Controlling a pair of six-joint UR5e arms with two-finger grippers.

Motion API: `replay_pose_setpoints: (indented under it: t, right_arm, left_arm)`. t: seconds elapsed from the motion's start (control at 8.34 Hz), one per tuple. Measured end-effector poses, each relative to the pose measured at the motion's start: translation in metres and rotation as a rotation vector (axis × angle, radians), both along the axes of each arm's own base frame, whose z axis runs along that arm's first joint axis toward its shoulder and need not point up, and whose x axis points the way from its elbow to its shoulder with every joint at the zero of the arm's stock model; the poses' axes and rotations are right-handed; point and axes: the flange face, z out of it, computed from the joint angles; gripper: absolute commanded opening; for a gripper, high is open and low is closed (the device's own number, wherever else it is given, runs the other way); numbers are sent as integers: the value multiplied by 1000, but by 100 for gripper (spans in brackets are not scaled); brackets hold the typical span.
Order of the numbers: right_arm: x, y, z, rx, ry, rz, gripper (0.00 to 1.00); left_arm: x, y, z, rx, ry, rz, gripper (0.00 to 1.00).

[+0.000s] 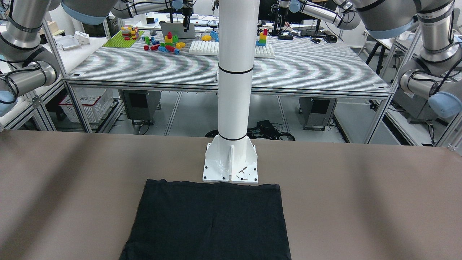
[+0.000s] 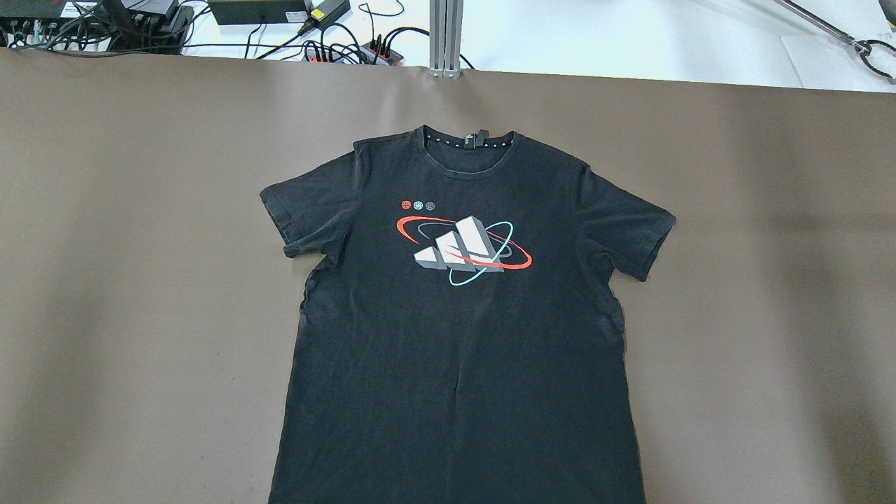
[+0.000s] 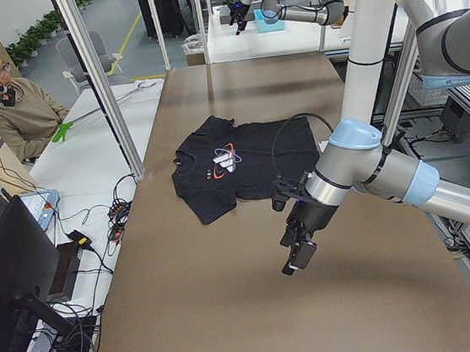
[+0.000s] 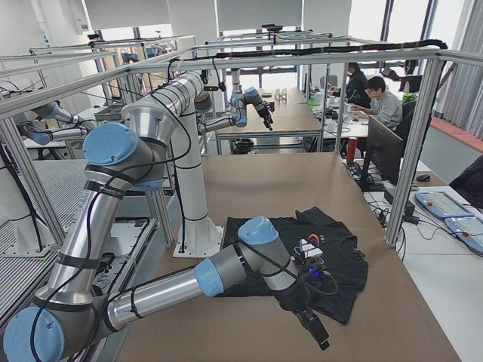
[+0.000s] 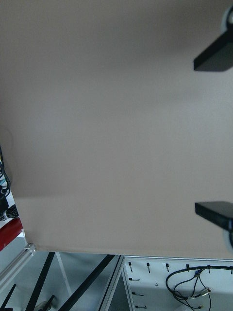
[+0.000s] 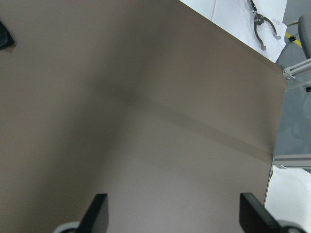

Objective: Fold clothes

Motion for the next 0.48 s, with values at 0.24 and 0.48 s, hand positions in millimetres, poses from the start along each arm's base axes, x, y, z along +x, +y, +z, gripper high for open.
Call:
replay_pose_setpoints:
  t: [0.24,0.48]
  right_arm:
    - [0,0,0,1,0,0,95]
    - [0,0,0,-2,-3,4,95]
  left_arm:
    - [0,1,2,-7,1,-4,93]
    - [-1,1,7,-16,1,-5,94]
